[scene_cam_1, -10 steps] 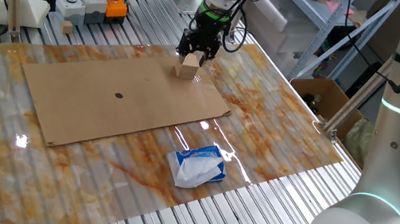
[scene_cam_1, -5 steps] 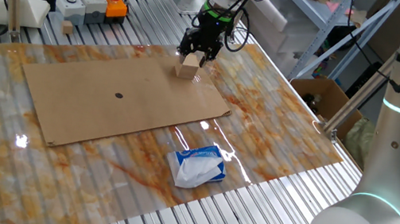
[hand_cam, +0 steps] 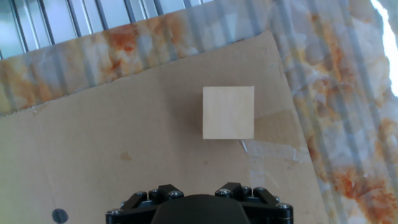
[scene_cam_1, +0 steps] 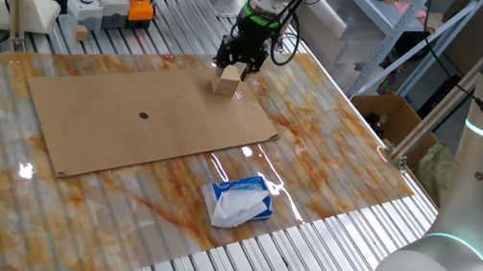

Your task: Hold a small block with the gripper and sweep it from left to right on the table

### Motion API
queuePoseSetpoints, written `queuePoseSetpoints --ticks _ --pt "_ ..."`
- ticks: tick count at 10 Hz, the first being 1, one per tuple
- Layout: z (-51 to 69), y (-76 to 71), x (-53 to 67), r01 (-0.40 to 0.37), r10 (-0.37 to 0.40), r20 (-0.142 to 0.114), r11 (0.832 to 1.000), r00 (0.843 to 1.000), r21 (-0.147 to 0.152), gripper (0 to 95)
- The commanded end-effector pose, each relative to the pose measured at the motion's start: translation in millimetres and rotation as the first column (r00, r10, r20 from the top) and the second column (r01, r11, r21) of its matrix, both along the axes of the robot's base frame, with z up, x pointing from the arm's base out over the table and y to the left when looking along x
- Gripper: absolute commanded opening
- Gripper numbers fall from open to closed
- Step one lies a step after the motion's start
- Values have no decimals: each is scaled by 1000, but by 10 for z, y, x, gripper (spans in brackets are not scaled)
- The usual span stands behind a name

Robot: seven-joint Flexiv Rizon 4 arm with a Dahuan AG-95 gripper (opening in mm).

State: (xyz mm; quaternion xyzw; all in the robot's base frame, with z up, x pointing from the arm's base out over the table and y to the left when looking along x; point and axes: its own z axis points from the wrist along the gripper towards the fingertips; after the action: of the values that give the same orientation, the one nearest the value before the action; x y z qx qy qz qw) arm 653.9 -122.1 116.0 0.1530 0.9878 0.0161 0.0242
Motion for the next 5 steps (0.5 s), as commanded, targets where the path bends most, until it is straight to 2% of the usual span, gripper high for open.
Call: queuePoseSetpoints --ticks 1,5 --pt "-5 -5 19 39 -39 0 999 999 5 570" --pt "-5 -5 19 44 -44 -2 999 999 11 570"
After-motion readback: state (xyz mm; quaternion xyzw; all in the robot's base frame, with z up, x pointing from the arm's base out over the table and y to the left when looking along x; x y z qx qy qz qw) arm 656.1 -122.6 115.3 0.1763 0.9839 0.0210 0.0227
